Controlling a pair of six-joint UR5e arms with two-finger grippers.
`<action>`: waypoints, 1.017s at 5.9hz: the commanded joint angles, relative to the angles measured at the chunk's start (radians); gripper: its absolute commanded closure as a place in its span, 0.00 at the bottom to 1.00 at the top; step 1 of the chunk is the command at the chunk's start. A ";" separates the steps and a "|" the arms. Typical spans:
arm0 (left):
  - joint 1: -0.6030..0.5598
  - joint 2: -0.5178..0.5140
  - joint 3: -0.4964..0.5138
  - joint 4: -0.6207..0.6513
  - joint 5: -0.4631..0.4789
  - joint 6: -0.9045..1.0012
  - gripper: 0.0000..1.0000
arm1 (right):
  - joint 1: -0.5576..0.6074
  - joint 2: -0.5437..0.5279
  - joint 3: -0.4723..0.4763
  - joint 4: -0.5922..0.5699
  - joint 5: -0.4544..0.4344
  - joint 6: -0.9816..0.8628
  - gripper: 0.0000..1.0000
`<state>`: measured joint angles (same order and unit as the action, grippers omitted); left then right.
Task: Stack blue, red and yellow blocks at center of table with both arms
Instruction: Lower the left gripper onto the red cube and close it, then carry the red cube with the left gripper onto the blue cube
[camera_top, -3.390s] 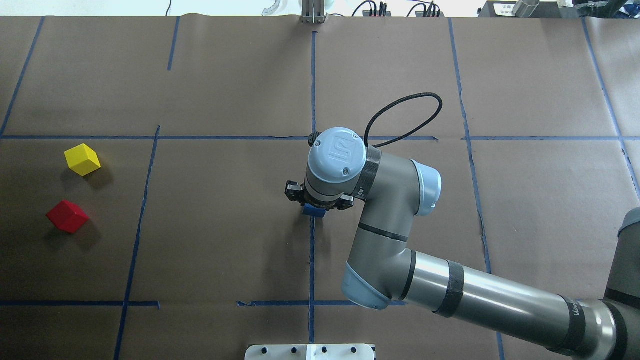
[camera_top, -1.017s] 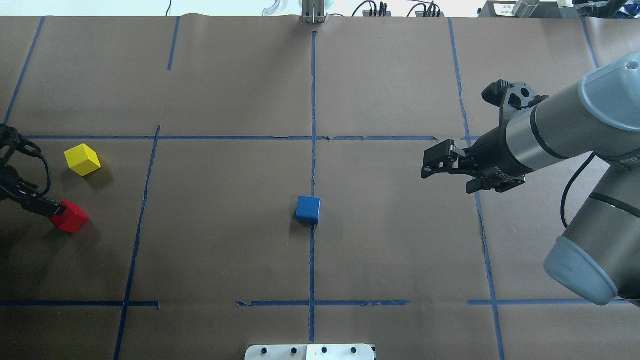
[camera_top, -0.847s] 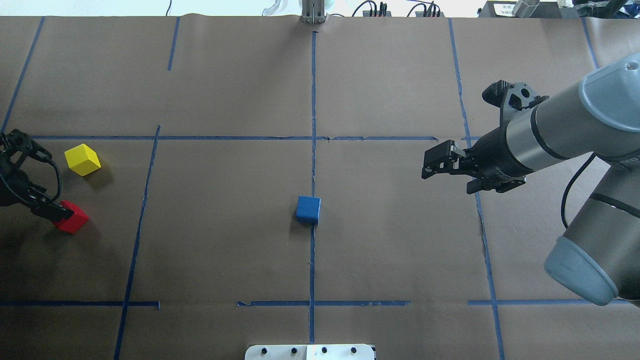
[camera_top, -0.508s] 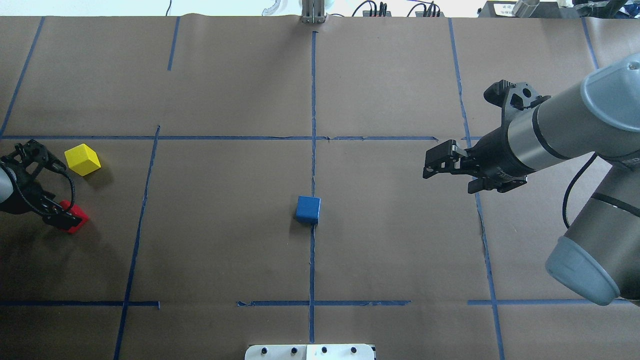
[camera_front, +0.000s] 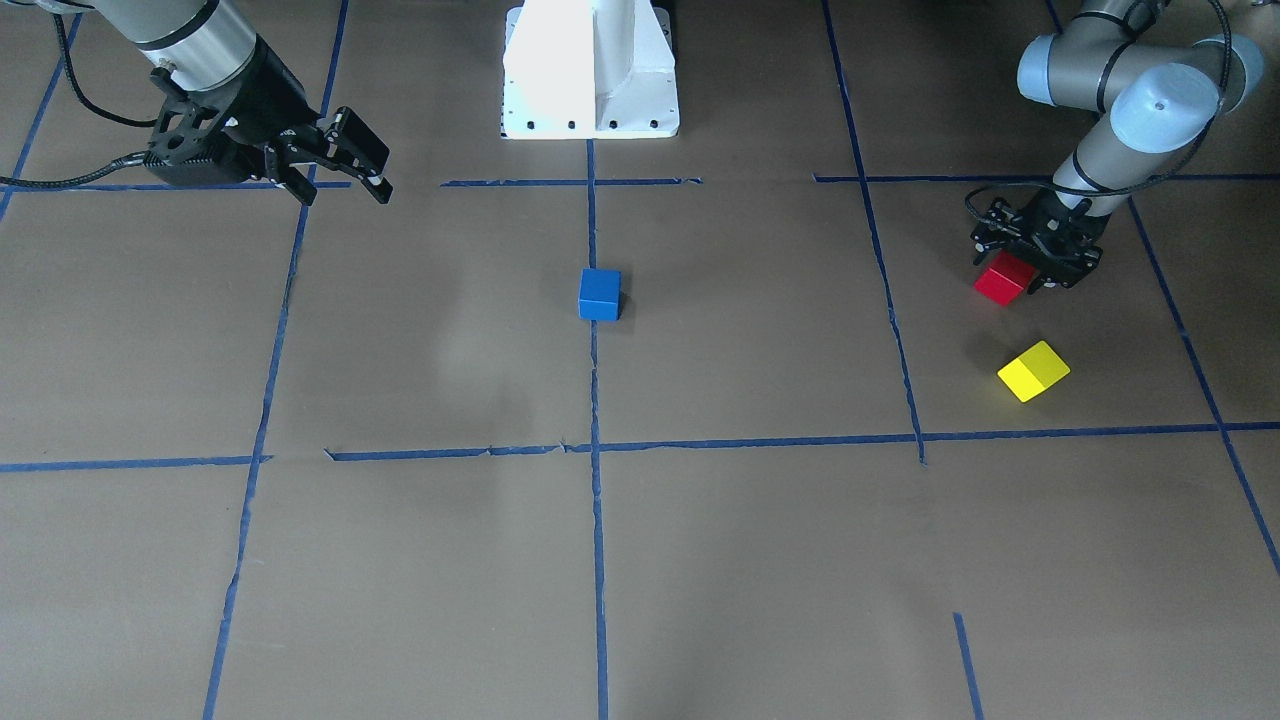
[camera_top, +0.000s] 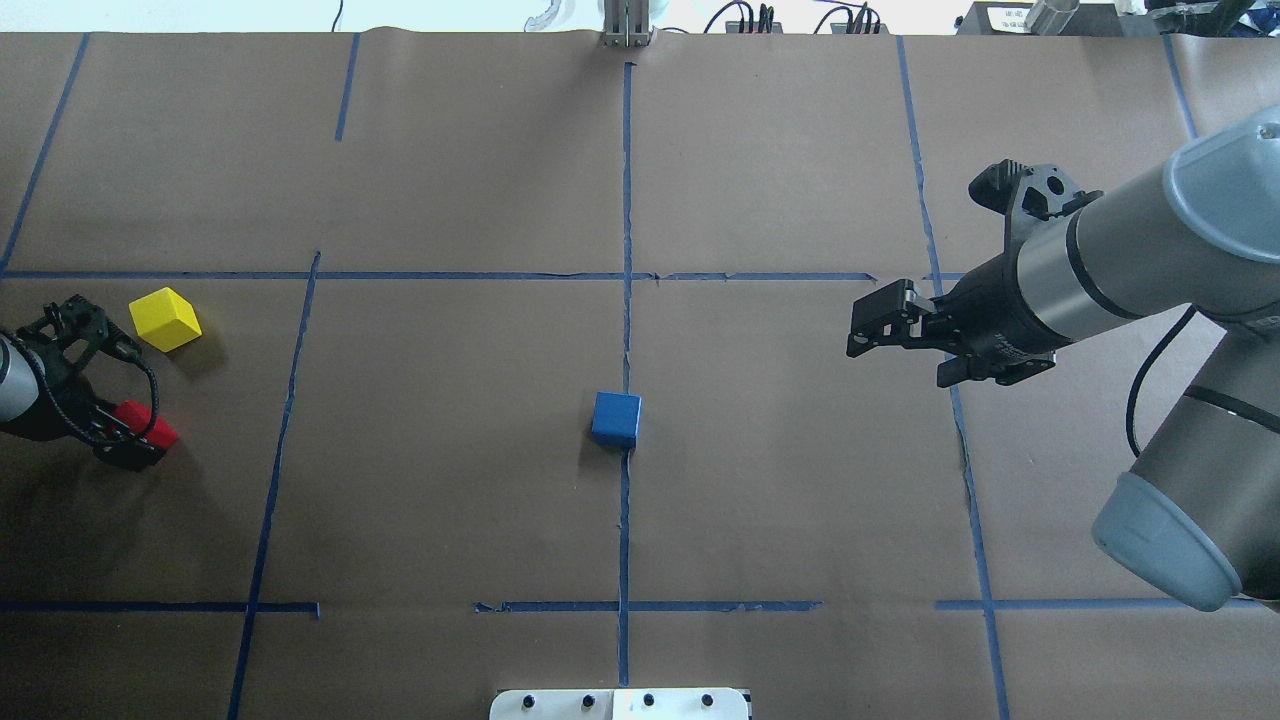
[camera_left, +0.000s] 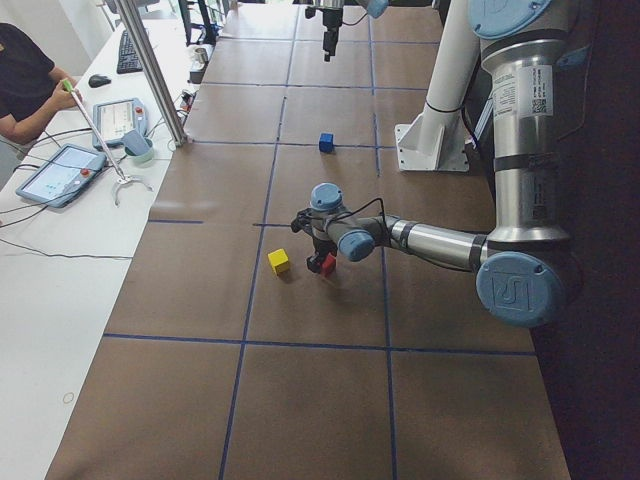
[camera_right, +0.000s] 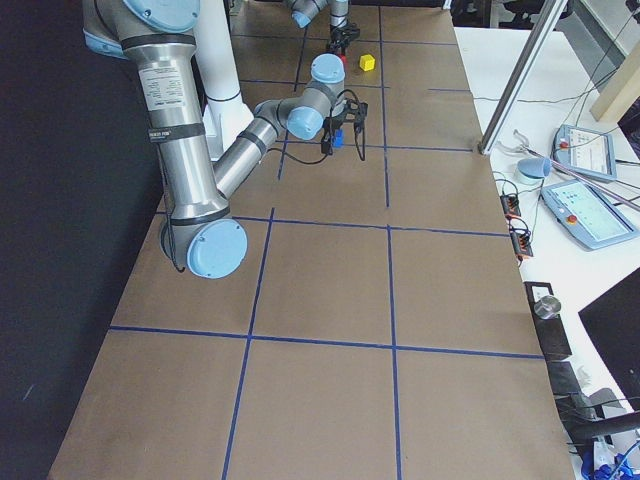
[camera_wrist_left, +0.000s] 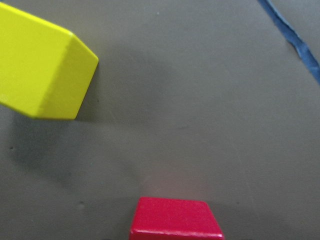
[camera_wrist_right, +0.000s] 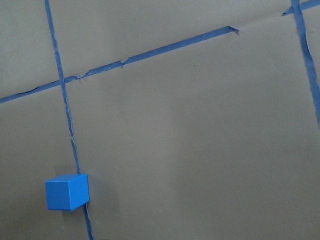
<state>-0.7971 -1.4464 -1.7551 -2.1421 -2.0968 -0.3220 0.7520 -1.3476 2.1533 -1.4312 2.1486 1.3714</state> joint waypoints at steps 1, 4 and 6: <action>0.001 0.001 -0.001 0.004 -0.009 -0.008 0.94 | 0.000 0.001 0.000 0.000 -0.001 0.000 0.00; 0.006 -0.253 -0.040 0.022 -0.115 -0.405 1.00 | 0.024 -0.011 0.002 0.000 0.002 -0.002 0.00; 0.140 -0.560 -0.050 0.350 0.055 -0.591 1.00 | 0.047 -0.041 0.005 0.000 0.004 -0.002 0.00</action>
<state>-0.7201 -1.8556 -1.8024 -1.9519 -2.1389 -0.8145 0.7888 -1.3785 2.1581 -1.4312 2.1517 1.3699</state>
